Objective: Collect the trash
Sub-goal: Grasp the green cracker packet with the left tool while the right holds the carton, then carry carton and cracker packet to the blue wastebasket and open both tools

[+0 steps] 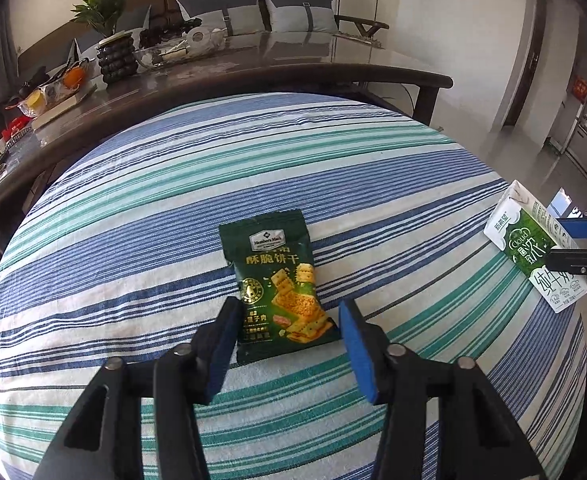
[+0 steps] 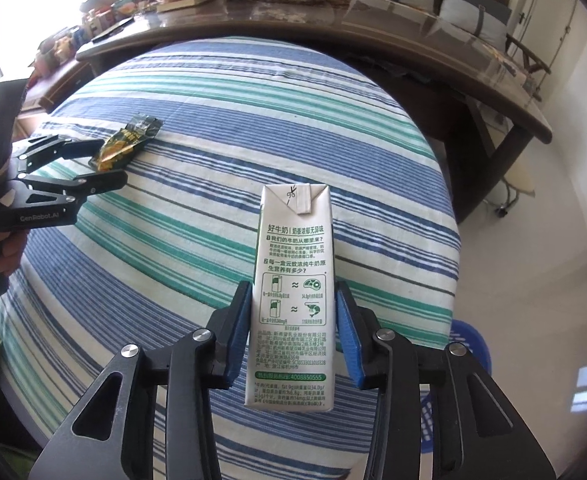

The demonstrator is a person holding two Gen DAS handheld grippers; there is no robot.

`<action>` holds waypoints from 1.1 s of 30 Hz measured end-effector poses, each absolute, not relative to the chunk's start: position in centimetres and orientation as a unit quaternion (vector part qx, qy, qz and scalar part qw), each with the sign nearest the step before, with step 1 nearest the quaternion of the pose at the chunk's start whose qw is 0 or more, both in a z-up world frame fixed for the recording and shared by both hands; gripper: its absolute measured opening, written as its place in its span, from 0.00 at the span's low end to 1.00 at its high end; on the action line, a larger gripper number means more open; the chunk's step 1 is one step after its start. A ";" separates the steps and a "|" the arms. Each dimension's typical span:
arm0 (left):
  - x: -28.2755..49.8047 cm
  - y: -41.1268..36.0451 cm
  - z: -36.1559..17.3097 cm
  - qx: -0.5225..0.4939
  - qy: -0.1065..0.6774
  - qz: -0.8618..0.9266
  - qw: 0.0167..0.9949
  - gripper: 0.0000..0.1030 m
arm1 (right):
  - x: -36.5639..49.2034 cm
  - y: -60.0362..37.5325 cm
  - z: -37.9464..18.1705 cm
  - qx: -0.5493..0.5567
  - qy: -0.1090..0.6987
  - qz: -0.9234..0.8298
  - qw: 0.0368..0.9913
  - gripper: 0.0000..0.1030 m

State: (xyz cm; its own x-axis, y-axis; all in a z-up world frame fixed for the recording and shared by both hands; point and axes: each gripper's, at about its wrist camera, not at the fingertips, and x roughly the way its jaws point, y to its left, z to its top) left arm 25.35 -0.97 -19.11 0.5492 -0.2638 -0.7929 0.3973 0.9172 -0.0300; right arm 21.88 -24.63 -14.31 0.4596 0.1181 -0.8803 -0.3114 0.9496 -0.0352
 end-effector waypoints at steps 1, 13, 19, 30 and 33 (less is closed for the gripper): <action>25.3 -0.8 -19.0 0.071 0.433 -0.190 0.878 0.42 | 21.8 -24.8 -14.1 -0.091 0.501 0.128 0.851 0.39; 20.8 -3.2 -16.5 0.045 0.411 -0.232 0.881 0.39 | 20.5 -27.2 -12.1 -0.042 0.464 0.140 0.874 0.39; 18.2 -7.4 -15.7 0.051 0.412 -0.262 0.871 0.39 | 19.9 -29.4 -12.1 -0.010 0.460 0.128 0.879 0.39; 15.4 -20.3 -12.9 0.077 0.402 -0.357 0.839 0.39 | 17.3 -40.3 -11.4 0.026 0.460 0.033 0.887 0.39; 14.8 -24.8 -13.5 0.090 0.406 -0.380 0.826 0.39 | 17.1 -43.9 -12.9 0.024 0.481 -0.003 0.876 0.39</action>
